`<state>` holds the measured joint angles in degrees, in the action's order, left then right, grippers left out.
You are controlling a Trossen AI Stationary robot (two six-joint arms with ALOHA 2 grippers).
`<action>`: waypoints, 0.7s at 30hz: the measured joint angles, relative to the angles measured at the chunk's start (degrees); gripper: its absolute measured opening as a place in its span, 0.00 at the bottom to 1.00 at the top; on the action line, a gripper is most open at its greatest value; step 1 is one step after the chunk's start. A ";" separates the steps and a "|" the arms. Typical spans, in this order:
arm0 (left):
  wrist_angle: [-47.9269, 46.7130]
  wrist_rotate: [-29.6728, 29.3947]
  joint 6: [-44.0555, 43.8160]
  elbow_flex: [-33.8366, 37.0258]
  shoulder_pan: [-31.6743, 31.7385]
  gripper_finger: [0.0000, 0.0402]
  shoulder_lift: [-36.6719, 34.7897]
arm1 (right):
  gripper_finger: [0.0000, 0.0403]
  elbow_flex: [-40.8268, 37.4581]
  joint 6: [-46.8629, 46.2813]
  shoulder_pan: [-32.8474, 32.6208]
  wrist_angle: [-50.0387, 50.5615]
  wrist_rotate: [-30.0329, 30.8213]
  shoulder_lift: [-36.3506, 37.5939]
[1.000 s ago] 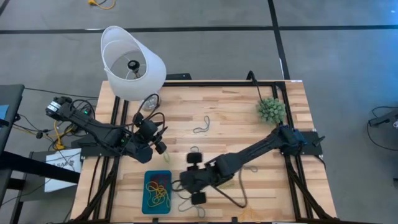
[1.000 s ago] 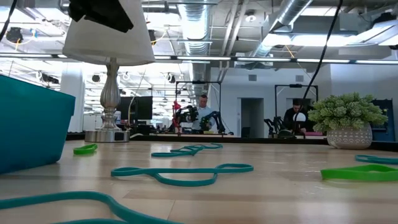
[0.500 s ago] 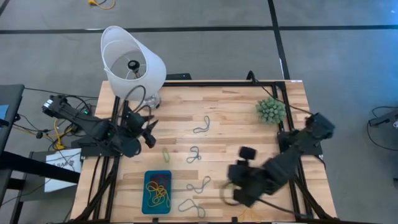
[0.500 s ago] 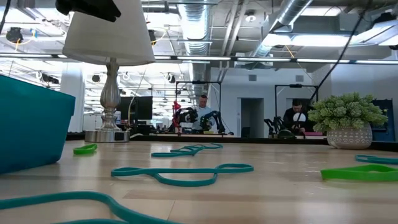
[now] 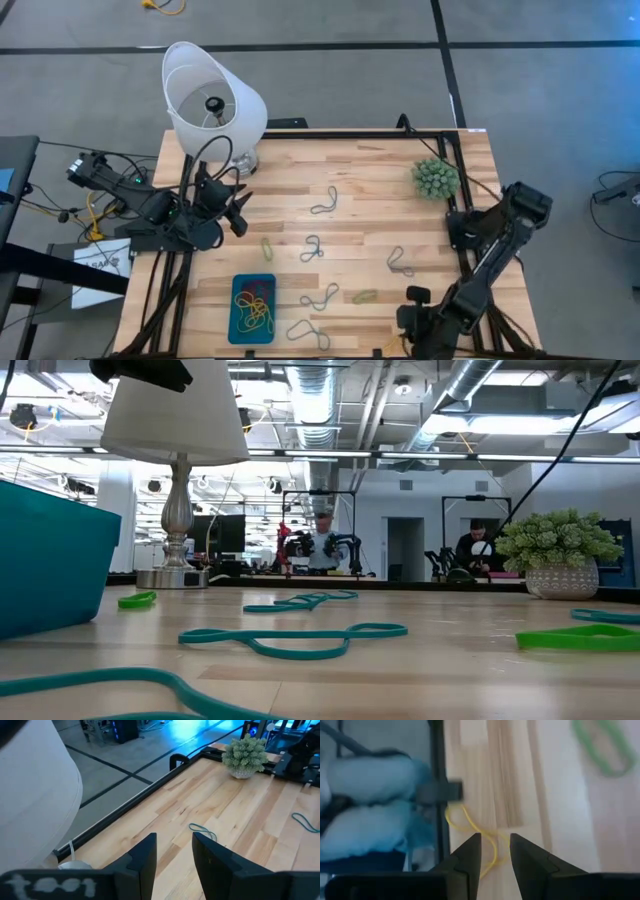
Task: Pick and place items into bin
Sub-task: Put the yellow rubber band into the blue bin
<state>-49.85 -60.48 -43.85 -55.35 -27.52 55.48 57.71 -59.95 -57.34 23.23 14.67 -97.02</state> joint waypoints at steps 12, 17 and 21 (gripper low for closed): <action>0.05 0.06 -0.29 0.00 0.01 0.29 0.00 | 0.24 0.00 -6.20 -0.03 -0.20 -6.68 -3.60; 0.05 0.42 -0.29 0.00 0.01 0.29 0.00 | 0.24 0.08 -7.58 0.63 -0.87 -7.19 -5.18; 0.04 1.55 -0.31 0.00 0.01 0.29 0.00 | 0.24 0.12 -8.08 0.59 -2.24 -7.68 -8.12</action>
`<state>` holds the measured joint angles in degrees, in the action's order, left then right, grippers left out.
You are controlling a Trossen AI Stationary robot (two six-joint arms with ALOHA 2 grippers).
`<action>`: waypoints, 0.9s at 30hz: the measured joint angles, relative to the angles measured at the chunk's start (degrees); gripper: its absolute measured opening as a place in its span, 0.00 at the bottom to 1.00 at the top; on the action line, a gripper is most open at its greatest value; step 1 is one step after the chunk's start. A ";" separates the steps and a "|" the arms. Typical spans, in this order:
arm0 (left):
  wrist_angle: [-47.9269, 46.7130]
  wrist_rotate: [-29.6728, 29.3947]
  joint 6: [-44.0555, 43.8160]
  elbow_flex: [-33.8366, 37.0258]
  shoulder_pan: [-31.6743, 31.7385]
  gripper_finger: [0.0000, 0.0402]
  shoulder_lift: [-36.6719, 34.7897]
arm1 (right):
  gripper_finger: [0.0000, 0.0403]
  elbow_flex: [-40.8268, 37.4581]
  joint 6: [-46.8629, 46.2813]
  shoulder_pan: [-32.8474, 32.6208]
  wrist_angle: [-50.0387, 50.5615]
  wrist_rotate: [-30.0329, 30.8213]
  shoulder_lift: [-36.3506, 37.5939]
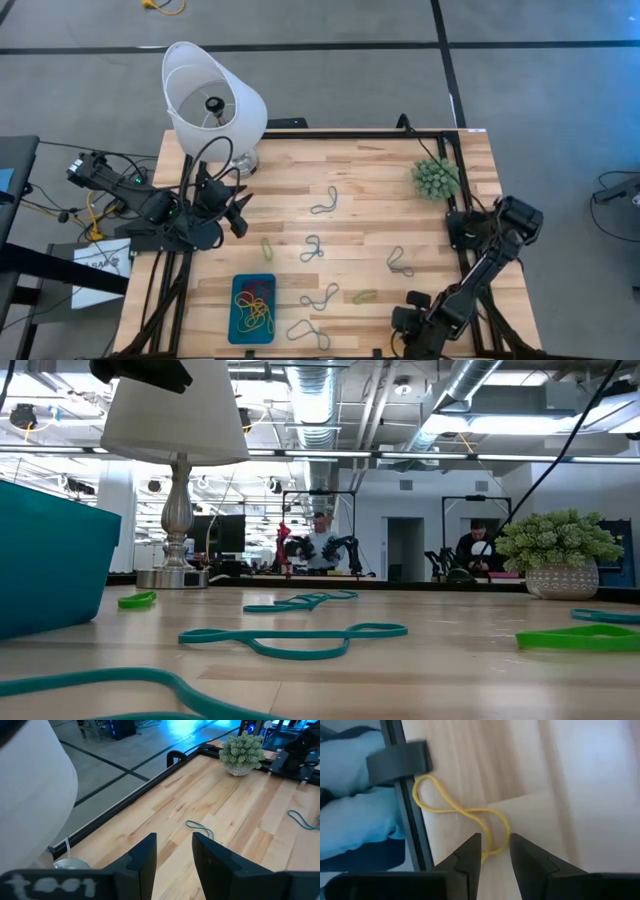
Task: Pick and place items into bin
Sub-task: Put the yellow rubber band into the blue bin
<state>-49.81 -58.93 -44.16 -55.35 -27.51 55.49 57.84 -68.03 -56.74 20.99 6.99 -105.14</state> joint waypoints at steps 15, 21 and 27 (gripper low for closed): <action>0.01 0.11 -0.02 0.00 0.00 0.29 0.00 | 0.13 0.61 -3.60 0.00 0.05 -1.20 -2.86; -0.01 0.10 0.00 0.00 0.00 0.29 0.00 | 0.01 0.53 -8.61 0.81 0.60 2.06 -2.97; -0.01 0.10 0.00 0.00 0.00 0.29 0.02 | 0.01 1.15 -4.99 1.81 0.84 2.55 -2.99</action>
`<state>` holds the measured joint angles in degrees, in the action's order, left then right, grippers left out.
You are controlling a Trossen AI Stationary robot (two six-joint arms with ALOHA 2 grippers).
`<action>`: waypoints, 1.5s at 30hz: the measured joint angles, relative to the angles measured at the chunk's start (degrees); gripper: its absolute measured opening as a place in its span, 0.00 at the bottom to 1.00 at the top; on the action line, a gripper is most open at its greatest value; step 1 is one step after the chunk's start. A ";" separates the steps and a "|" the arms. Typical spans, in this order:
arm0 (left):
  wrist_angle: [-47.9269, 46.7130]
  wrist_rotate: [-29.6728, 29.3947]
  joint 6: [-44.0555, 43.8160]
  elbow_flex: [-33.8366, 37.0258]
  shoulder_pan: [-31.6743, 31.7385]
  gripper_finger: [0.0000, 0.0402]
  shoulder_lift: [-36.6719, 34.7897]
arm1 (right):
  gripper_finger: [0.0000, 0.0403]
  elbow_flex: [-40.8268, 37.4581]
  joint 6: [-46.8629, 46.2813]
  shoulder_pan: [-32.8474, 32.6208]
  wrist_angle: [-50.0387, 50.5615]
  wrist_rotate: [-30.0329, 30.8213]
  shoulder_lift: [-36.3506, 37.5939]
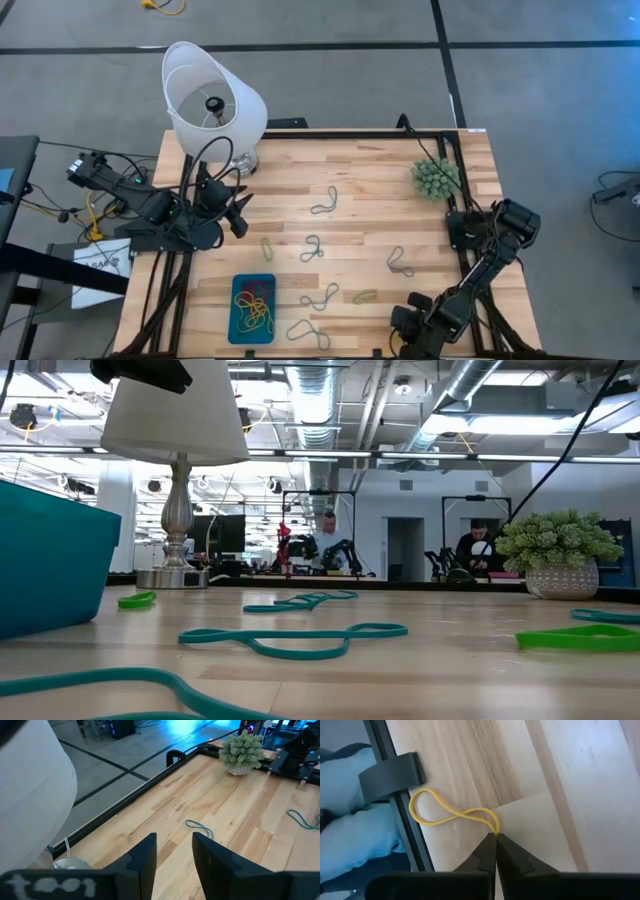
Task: Pick and place items into bin
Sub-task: Put the yellow rubber band into the blue bin
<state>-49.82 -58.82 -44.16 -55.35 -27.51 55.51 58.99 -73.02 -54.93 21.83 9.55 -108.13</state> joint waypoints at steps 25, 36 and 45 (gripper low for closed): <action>0.02 0.45 0.40 0.00 0.00 0.29 -0.02 | 0.00 4.70 56.00 19.40 -19.26 8.40 1.85; 0.00 -1.93 0.51 0.00 0.00 0.29 -0.02 | 0.00 5.75 71.98 34.98 -54.06 -10.35 1.85; -0.02 -4.67 2.08 -0.02 0.00 0.29 -0.02 | 0.00 24.06 76.07 35.08 -50.06 -14.43 -12.20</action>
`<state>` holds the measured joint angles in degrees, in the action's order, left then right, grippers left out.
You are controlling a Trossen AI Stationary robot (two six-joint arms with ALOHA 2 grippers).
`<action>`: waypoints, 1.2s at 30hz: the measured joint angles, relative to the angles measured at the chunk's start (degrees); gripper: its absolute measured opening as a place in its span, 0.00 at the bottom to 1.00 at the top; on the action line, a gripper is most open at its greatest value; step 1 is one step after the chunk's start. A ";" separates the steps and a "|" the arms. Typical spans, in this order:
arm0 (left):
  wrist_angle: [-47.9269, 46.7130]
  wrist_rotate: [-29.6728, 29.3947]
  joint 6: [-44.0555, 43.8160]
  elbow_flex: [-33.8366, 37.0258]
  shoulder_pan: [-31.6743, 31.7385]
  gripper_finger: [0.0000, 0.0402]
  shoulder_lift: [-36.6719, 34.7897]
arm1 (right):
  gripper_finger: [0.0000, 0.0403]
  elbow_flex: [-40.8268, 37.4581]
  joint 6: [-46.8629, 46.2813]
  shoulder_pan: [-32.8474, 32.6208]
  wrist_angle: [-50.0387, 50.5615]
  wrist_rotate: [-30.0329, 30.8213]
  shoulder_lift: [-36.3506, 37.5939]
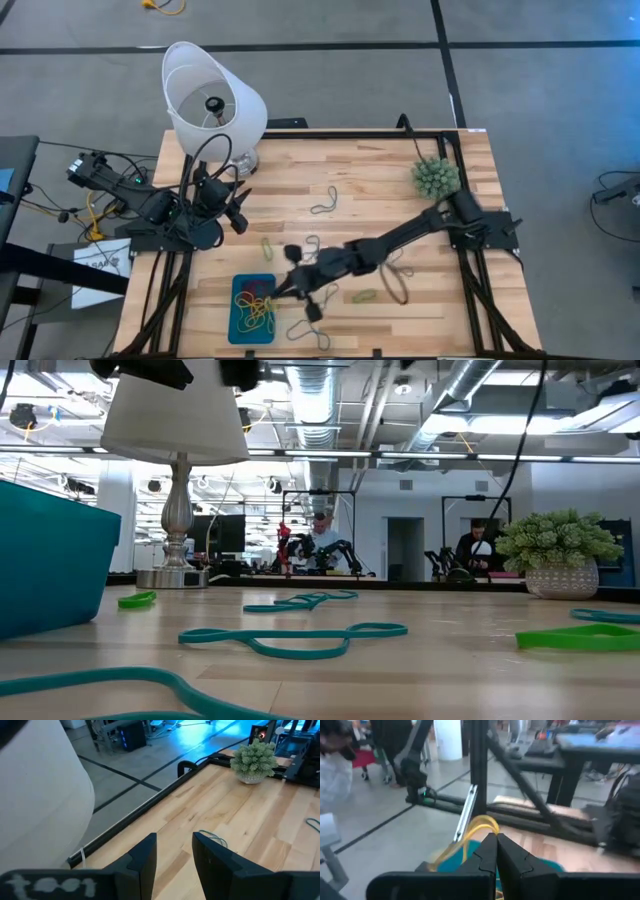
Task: Pick and place items into bin
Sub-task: Put the yellow rubber band into the blue bin, then put the blue rubber band into the blue bin
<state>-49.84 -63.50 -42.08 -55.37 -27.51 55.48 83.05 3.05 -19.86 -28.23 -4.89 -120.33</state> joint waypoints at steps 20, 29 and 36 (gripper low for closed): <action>-0.66 3.75 -1.62 0.00 0.00 0.29 0.02 | 0.01 31.35 0.01 0.15 22.23 0.66 -23.22; -0.75 3.80 -1.64 0.02 0.00 0.29 0.02 | 0.21 32.16 0.11 0.06 26.18 0.93 -22.44; -0.76 6.63 -2.46 0.02 0.00 0.29 0.02 | 0.37 32.17 -0.65 0.06 29.36 1.92 -22.19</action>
<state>-50.60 -56.87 -44.54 -55.35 -27.51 55.50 115.22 2.40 -19.79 1.13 -2.96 -142.52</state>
